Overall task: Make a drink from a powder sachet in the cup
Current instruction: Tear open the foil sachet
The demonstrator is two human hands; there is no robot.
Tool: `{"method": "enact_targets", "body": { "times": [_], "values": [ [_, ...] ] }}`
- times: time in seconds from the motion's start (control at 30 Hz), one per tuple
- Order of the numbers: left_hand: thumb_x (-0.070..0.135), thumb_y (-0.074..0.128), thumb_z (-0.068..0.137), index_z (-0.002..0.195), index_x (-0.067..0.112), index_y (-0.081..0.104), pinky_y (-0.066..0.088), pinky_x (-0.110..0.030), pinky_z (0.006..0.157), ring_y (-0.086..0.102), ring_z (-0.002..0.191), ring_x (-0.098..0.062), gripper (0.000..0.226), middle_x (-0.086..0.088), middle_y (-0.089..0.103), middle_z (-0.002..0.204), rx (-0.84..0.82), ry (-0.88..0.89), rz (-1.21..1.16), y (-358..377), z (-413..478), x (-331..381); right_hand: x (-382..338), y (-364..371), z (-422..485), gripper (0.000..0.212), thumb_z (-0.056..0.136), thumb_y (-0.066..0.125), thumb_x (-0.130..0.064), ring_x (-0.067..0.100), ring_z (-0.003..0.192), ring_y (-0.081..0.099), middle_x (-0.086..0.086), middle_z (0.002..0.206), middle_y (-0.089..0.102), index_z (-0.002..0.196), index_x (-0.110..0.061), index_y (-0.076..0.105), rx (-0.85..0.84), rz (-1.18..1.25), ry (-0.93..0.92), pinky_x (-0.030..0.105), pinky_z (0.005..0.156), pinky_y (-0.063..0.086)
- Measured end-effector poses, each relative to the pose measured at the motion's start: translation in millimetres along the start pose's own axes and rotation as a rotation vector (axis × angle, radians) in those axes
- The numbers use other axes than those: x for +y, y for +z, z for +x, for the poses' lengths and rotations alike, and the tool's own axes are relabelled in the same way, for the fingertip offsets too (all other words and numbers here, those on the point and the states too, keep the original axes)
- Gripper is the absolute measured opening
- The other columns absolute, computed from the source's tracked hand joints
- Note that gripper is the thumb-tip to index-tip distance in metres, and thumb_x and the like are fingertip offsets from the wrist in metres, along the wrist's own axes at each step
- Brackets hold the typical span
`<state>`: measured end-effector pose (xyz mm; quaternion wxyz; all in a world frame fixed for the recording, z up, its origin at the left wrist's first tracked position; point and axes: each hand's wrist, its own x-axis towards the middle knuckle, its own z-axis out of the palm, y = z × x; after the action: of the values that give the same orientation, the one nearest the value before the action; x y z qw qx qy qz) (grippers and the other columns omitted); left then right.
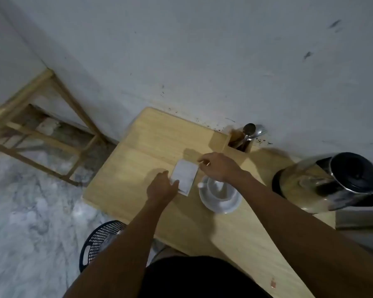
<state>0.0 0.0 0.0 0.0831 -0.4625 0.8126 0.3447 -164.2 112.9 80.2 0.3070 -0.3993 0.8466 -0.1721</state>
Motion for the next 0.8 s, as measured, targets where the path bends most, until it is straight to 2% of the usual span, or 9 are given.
{"method": "enact_targets", "body": {
  "times": [0.1, 0.23, 0.37, 0.5, 0.7, 0.8],
  "values": [
    [0.048, 0.051, 0.088, 0.134, 0.016, 0.044, 0.045, -0.042, 0.091, 0.056, 0.114, -0.033, 0.056, -0.013, 0.052, 0.131, 0.065, 0.037, 0.079, 4, 10, -5, -5, 12, 25, 0.037, 0.094, 0.049, -0.034, 0.017, 0.112, 0.057, -0.005, 0.130, 0.060, 0.128, -0.026, 0.060, -0.079, -0.099, 0.069, 0.029, 0.080, 0.044],
    [0.048, 0.052, 0.087, 0.121, 0.024, 0.052, 0.046, -0.040, 0.081, 0.062, 0.098, -0.031, 0.042, -0.009, 0.058, 0.113, 0.069, 0.101, 0.152, 8, 22, -10, -5, 30, 58, 0.047, 0.088, 0.055, -0.036, 0.022, 0.119, 0.053, -0.003, 0.139, 0.053, 0.134, -0.026, 0.054, -0.183, -0.182, 0.164, 0.035, 0.090, 0.048],
    [0.046, 0.053, 0.088, 0.118, 0.027, 0.055, 0.043, -0.041, 0.085, 0.062, 0.097, -0.029, 0.036, -0.005, 0.058, 0.113, 0.057, 0.106, 0.141, 10, 29, -12, -9, 47, 79, 0.044, 0.077, 0.060, -0.037, 0.026, 0.104, 0.059, 0.001, 0.121, 0.061, 0.119, -0.023, 0.058, -0.171, -0.207, 0.201, 0.040, 0.082, 0.053],
    [0.039, 0.051, 0.091, 0.117, 0.027, 0.058, 0.039, -0.040, 0.088, 0.062, 0.099, -0.025, 0.030, -0.002, 0.061, 0.114, 0.059, 0.118, 0.098, 13, 30, -11, -8, 61, 87, 0.052, 0.078, 0.071, -0.040, 0.028, 0.104, 0.057, 0.004, 0.116, 0.060, 0.122, -0.020, 0.052, -0.124, -0.216, 0.239, 0.033, 0.075, 0.043],
    [0.036, 0.050, 0.092, 0.118, 0.023, 0.054, 0.037, -0.040, 0.090, 0.060, 0.104, -0.024, 0.029, -0.002, 0.061, 0.116, 0.041, 0.125, 0.090, 13, 29, -10, -9, 65, 89, 0.019, 0.078, 0.073, -0.032, 0.023, 0.091, 0.064, 0.002, 0.094, 0.069, 0.090, -0.018, 0.067, -0.123, -0.109, 0.310, 0.029, 0.071, 0.043],
    [0.039, 0.053, 0.090, 0.126, 0.023, 0.048, 0.035, -0.041, 0.094, 0.060, 0.108, -0.025, 0.039, -0.001, 0.063, 0.121, -0.009, 0.109, 0.055, 7, 30, -11, -10, 65, 87, 0.013, 0.080, 0.071, -0.027, 0.025, 0.086, 0.064, 0.005, 0.086, 0.069, 0.072, -0.021, 0.064, -0.107, -0.009, 0.308, 0.031, 0.067, 0.044]
  ]
}}
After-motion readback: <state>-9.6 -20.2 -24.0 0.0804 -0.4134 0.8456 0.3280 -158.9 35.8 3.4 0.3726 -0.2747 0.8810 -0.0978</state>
